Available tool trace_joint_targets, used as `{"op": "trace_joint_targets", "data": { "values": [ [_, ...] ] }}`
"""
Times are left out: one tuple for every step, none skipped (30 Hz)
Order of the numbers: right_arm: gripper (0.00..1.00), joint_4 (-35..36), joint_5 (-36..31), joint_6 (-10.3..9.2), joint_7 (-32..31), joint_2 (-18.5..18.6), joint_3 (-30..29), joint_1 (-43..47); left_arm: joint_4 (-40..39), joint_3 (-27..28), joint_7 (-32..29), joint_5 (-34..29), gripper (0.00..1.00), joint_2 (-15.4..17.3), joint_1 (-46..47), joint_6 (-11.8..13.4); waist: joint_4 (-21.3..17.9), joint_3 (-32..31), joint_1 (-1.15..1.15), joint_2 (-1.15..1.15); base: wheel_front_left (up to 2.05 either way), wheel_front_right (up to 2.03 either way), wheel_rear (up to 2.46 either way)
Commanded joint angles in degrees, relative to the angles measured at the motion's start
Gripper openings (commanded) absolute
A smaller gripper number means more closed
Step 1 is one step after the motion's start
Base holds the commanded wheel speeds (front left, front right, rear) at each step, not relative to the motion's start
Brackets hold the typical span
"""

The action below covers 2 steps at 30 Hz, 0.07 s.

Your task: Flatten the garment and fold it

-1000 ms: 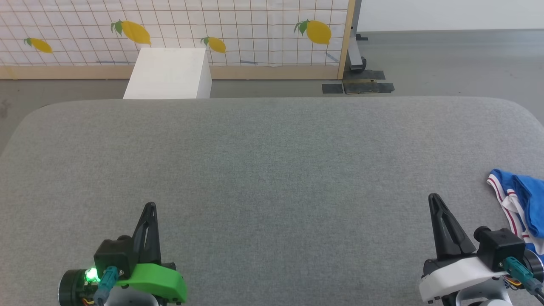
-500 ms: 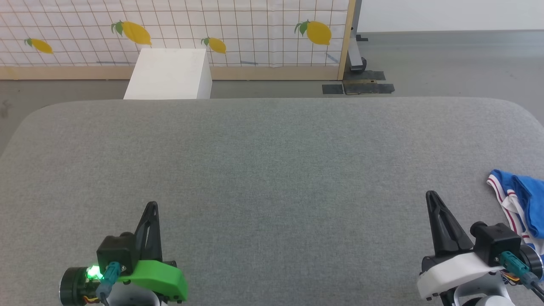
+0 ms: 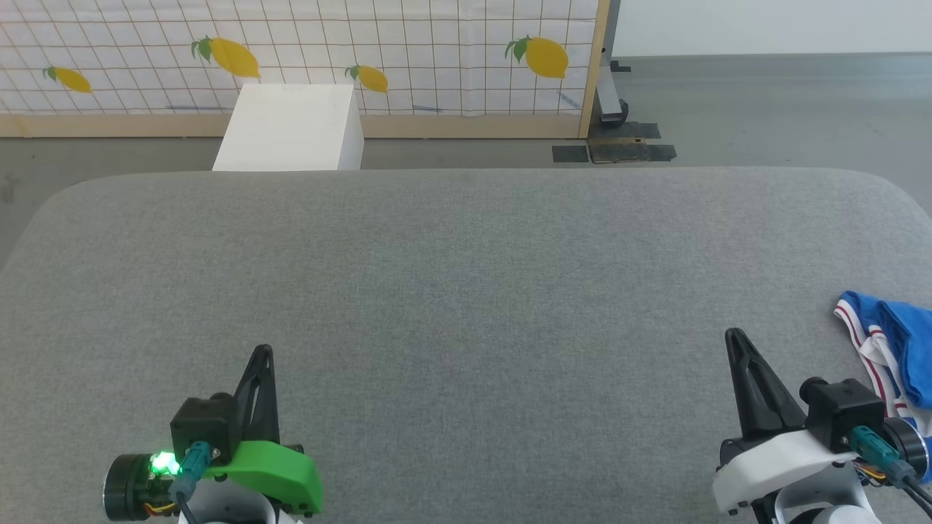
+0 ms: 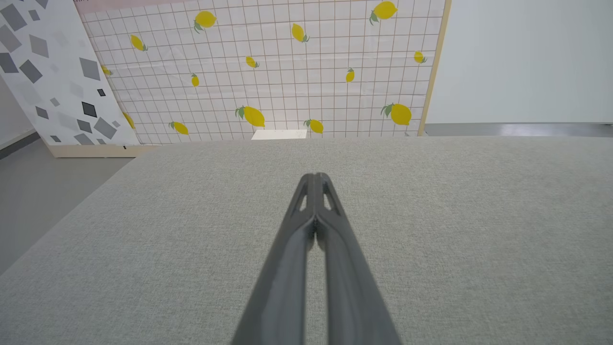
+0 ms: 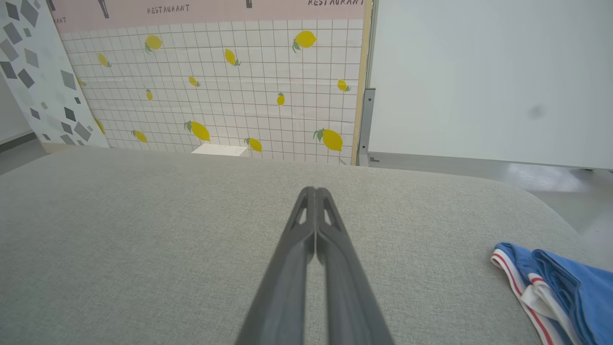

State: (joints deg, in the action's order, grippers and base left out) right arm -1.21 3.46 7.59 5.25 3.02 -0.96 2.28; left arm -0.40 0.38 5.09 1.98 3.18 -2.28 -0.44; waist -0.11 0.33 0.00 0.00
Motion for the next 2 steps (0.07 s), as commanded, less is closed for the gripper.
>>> {"op": "trace_joint_targets", "data": {
  "values": [
    [0.00,0.4,-0.8,-0.07,-0.4,-0.1,0.1,-1.1,0.2,-0.1,-0.3,-0.3,0.00,-0.2,1.0,0.3,0.0,0.0,0.00,0.00,0.00,0.00,0.00],
    [0.00,0.4,-0.9,-0.07,-0.6,-0.1,0.2,-1.1,0.2,-0.1,-0.4,-0.3,0.00,-0.2,1.1,0.3,0.0,0.0,0.00,0.00,0.00,0.00,0.00]
  ]
}}
